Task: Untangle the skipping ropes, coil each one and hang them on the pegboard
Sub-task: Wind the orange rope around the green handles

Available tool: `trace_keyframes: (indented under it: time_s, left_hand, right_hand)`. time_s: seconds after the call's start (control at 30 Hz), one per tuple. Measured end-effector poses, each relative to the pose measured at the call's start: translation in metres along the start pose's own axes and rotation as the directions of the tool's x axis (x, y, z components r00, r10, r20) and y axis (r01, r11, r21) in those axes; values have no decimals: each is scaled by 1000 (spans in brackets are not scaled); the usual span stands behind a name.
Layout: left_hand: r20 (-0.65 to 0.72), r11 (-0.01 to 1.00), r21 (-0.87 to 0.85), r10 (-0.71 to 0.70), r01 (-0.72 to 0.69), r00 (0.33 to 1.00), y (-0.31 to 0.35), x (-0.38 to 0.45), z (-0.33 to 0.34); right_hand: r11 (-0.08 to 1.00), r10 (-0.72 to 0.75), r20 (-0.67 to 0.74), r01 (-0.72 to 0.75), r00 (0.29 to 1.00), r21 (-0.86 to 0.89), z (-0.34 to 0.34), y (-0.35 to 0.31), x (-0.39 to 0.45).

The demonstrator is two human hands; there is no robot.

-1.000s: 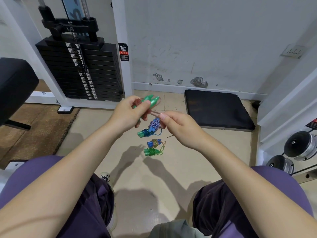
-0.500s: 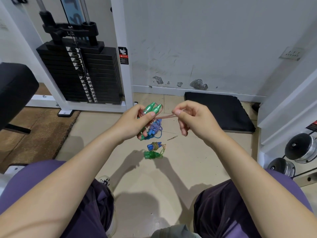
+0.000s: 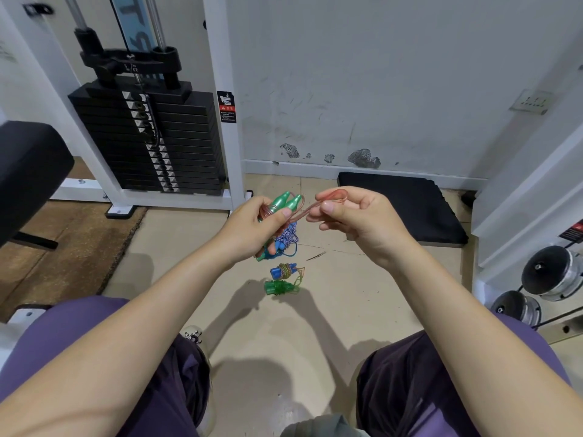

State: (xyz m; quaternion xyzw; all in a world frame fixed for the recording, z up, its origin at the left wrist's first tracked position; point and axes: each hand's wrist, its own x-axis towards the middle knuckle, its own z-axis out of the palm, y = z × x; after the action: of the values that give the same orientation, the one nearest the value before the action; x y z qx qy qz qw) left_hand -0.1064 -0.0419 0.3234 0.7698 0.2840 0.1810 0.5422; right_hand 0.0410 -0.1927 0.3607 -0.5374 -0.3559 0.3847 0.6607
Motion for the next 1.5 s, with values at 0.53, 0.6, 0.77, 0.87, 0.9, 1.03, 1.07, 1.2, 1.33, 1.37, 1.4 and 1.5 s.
trace_keyframes:
  time_s: [0.53, 0.6, 0.77, 0.87, 0.9, 1.03, 1.07, 1.2, 1.33, 1.37, 1.4, 1.5]
  left_hand:
    - [66, 999, 26, 27, -28, 997, 6, -6, 10]
    - [59, 999, 29, 30, -32, 998, 6, -6, 10]
    - [67, 999, 24, 43, -45, 997, 6, -7, 12]
    - [66, 999, 22, 46, -47, 997, 7, -7, 12]
    - [65, 999, 21, 44, -45, 997, 7, -7, 12]
    - [45, 999, 13, 49, -49, 998, 7, -8, 11]
    - [38, 999, 17, 49, -49, 998, 7, -8, 11]
    - [26, 999, 31, 39, -39, 999, 6, -8, 10]
    - [52, 998, 27, 51, -52, 997, 7, -9, 12]
    - [57, 998, 23, 54, -56, 997, 8, -9, 13]
    - [61, 998, 16, 58, -59, 996, 8, -10, 14]
    - [61, 998, 4, 60, -60, 996, 10, -10, 14]
  right_hand:
    - [992, -49, -41, 44, 998, -114, 7, 2, 7]
    - [991, -44, -41, 39, 998, -125, 8, 2, 7]
    - [985, -73, -92, 58, 993, -165, 8, 2, 8]
    - [987, -90, -120, 72, 989, -143, 11, 3, 6]
    - [986, -95, -127, 76, 987, -150, 12, 4, 6]
    - [984, -58, -150, 31, 987, -174, 10, 7, 7]
    - [985, -20, -146, -6, 989, -174, 9, 7, 7]
    - [993, 108, -74, -111, 991, -45, 6, 7, 9]
    - [994, 108, -52, -107, 993, 38, 7, 8, 9]
    - [994, 103, -58, -101, 993, 41, 7, 9, 9]
    - [995, 99, -70, -97, 993, 37, 8, 9, 9]
    - [995, 82, -128, -88, 988, -42, 9, 9, 9]
